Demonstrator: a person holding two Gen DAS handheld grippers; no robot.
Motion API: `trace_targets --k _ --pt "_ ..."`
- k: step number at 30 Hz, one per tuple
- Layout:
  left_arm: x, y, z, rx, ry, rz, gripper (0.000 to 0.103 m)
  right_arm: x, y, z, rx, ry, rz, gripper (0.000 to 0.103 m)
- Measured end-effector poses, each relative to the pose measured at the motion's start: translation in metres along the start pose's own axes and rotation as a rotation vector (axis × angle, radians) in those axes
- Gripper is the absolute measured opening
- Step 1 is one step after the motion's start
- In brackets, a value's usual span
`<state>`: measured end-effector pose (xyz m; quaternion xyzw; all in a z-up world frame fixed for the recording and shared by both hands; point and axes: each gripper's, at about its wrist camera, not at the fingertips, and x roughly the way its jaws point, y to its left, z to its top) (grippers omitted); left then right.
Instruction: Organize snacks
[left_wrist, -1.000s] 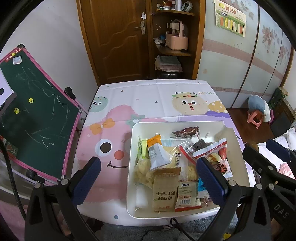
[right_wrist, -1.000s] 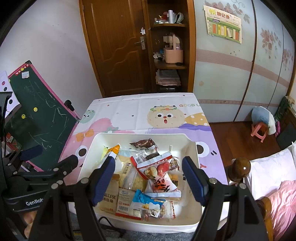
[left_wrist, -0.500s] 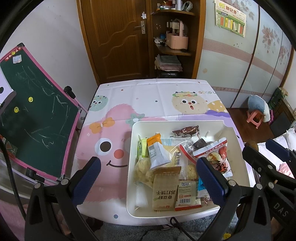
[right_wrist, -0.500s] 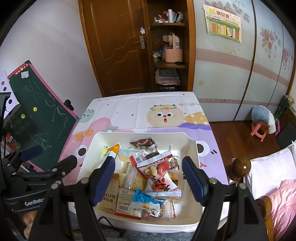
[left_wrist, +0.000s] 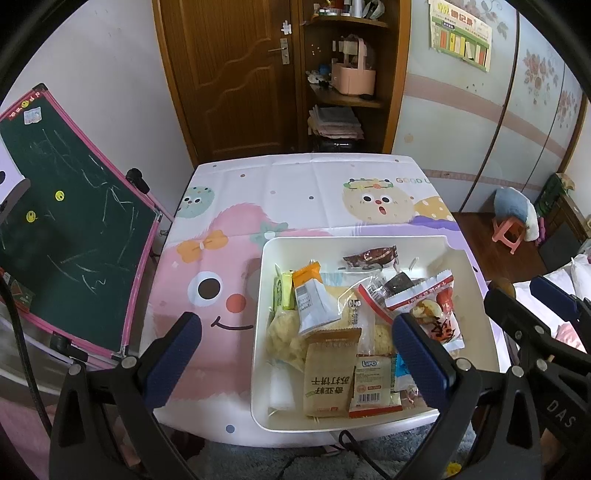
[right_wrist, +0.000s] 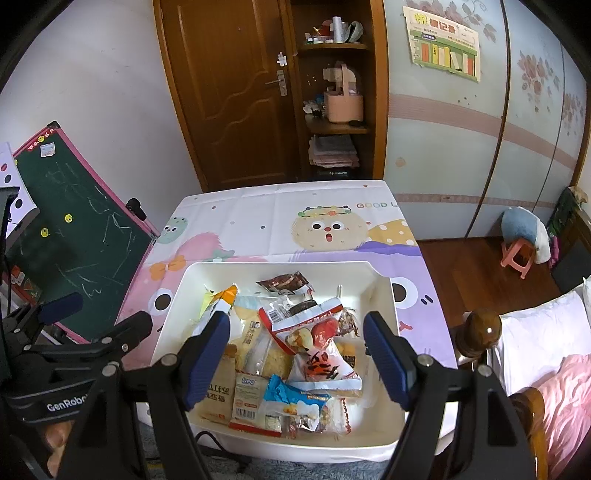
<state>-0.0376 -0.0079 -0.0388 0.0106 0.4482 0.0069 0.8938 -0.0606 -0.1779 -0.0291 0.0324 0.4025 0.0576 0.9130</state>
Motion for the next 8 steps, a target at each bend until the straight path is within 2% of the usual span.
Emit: trace_targets --k 8 --pt "0.0011 0.0 -0.0034 0.002 0.005 0.001 0.103 -0.0001 -0.0014 -0.0008 0.001 0.003 0.002 0.075"
